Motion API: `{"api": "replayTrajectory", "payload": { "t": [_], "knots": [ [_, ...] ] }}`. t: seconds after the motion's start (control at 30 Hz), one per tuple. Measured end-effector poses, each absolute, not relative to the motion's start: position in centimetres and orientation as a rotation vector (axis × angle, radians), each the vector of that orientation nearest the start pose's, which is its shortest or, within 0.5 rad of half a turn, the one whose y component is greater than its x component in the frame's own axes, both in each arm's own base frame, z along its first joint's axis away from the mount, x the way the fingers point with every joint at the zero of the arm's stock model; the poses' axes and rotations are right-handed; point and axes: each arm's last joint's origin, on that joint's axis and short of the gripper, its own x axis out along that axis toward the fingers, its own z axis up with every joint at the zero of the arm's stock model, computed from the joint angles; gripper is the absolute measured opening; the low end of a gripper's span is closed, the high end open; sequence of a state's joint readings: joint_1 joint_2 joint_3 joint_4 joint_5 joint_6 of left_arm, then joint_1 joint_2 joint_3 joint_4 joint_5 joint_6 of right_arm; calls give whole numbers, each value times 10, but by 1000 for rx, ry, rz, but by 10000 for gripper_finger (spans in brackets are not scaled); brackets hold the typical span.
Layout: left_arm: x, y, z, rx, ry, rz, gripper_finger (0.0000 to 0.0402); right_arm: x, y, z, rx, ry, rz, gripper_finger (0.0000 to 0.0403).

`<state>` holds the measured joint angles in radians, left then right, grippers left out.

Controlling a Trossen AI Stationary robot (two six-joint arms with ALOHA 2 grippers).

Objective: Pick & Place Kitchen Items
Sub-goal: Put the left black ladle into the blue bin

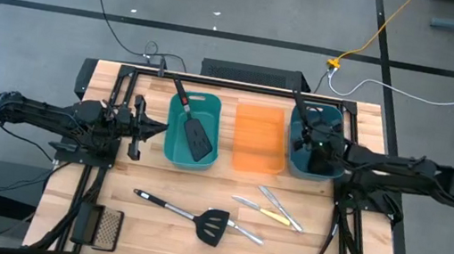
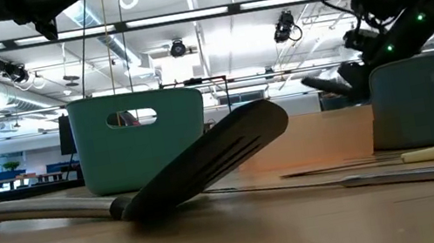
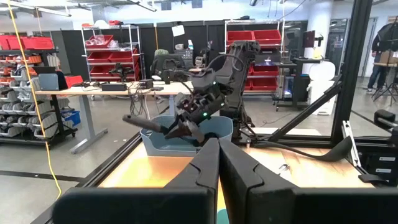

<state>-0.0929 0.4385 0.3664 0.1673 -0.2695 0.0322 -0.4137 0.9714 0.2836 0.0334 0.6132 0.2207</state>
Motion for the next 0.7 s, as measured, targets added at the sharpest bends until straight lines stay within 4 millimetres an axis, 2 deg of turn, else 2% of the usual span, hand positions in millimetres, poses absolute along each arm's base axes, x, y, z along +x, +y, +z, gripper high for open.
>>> {"api": "replayTrajectory", "payload": {
  "t": [0.37, 0.57, 0.7],
  "knots": [
    [125, -4, 267, 15, -91, 178, 14, 152, -89, 148, 145, 610, -1061, 86],
    [125, -4, 267, 15, -91, 178, 14, 153, -90, 149, 146, 597, -1056, 211],
    [125, -4, 267, 13, -91, 178, 14, 153, -90, 150, 142, 584, -1067, 268]
  ]
}}
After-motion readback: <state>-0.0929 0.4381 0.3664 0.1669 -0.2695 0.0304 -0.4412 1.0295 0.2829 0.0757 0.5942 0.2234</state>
